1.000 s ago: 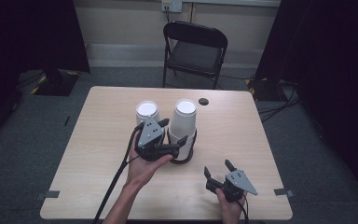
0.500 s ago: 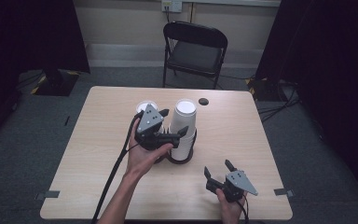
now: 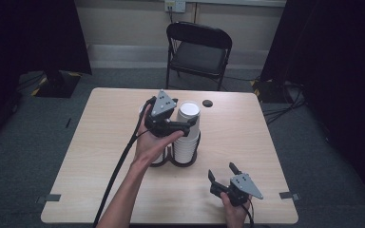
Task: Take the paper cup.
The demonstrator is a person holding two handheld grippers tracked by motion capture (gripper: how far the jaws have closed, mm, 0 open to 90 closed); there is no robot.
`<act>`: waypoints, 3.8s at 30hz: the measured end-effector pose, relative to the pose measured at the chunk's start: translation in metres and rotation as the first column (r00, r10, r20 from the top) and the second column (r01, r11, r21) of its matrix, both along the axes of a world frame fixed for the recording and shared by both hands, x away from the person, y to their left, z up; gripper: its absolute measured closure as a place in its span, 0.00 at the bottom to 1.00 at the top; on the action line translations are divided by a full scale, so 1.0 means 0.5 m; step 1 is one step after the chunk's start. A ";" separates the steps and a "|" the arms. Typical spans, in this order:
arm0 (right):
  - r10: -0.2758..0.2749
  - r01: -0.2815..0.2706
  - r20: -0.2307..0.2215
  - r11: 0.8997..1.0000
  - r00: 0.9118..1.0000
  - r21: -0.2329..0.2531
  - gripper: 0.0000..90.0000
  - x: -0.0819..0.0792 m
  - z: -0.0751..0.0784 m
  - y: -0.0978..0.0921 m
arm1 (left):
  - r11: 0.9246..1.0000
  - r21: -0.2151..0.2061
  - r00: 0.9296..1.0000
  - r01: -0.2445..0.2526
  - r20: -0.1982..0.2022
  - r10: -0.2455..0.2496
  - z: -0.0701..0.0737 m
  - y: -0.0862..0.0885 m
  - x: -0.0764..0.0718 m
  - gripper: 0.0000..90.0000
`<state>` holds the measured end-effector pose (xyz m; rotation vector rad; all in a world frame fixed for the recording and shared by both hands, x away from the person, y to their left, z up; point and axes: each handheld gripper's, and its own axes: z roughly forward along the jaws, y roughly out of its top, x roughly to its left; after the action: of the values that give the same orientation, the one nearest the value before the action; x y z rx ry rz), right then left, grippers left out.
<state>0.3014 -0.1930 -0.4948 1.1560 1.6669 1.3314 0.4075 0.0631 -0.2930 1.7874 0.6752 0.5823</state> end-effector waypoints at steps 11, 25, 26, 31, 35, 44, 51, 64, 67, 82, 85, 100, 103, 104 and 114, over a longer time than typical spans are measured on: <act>0.002 -0.002 0.001 1.000 1.000 -0.001 0.18 0.000 0.000 0.001 | 0.994 0.106 0.997 0.007 -0.082 0.001 -0.016 -0.029 0.047 0.18; 0.020 -0.020 0.006 1.000 1.000 0.012 0.20 0.000 0.000 -0.002 | 0.986 0.169 0.990 0.008 -0.141 0.016 -0.045 -0.051 0.064 0.20; 0.020 -0.020 0.006 1.000 1.000 0.012 0.20 0.000 0.000 -0.002 | 0.986 0.169 0.990 0.008 -0.141 0.016 -0.045 -0.051 0.064 0.19; 0.031 -0.031 -0.002 0.999 1.000 0.030 0.20 0.000 0.000 -0.005 | 0.980 0.198 0.989 0.009 -0.144 0.020 -0.054 -0.057 0.067 0.19; 0.030 -0.030 -0.001 0.999 1.000 0.026 0.20 0.000 0.000 -0.004 | 0.982 0.188 0.987 0.014 -0.157 0.016 -0.059 -0.056 0.070 0.20; 0.030 -0.029 -0.001 0.999 1.000 0.026 0.20 0.000 0.000 -0.005 | 0.984 0.178 0.986 0.007 -0.167 0.023 -0.056 -0.056 0.069 0.22; 0.032 -0.032 -0.004 0.999 0.999 0.027 0.20 0.001 0.000 -0.005 | 0.989 0.147 0.988 0.001 -0.154 0.022 -0.051 -0.053 0.065 0.22; 0.033 -0.032 -0.005 0.999 0.999 0.025 0.20 0.001 0.000 -0.004 | 0.991 0.135 0.991 -0.001 -0.132 0.019 -0.037 -0.049 0.058 0.23; 0.032 -0.032 -0.005 0.999 0.999 0.025 0.20 0.001 0.000 -0.004 | 0.994 0.111 0.992 -0.006 -0.127 0.020 -0.032 -0.045 0.057 0.23; 0.035 -0.035 -0.003 0.999 0.999 0.026 0.20 0.001 0.000 -0.005 | 0.999 0.040 0.998 -0.021 -0.064 0.024 -0.021 -0.033 0.042 0.23; 0.040 -0.040 -0.006 0.999 0.999 0.025 0.20 0.001 0.000 -0.004 | 1.000 0.017 0.998 -0.014 -0.053 0.015 -0.015 -0.027 0.039 0.23; 0.039 -0.039 -0.010 0.999 0.999 0.019 0.20 0.002 0.000 -0.003 | 0.998 -0.068 1.000 -0.011 0.004 0.012 0.004 0.000 0.026 0.23; 0.039 -0.038 -0.008 0.999 0.999 0.020 0.20 0.002 0.000 -0.004 | 0.997 -0.080 1.000 -0.015 0.017 0.017 0.006 0.003 0.022 0.23; 0.039 -0.038 -0.008 0.999 0.999 0.020 0.20 0.002 0.000 -0.004 | 0.996 -0.086 1.000 -0.015 0.019 0.016 0.008 0.004 0.020 0.23; 0.040 -0.039 -0.010 0.999 0.999 0.020 0.20 0.002 0.000 -0.003 | 0.991 -0.137 0.998 -0.010 0.054 0.018 0.019 0.024 0.010 0.23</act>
<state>0.3023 -0.1946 -0.4948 1.1488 1.6951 1.3718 0.4125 0.0750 -0.2835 1.6349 0.6745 0.5788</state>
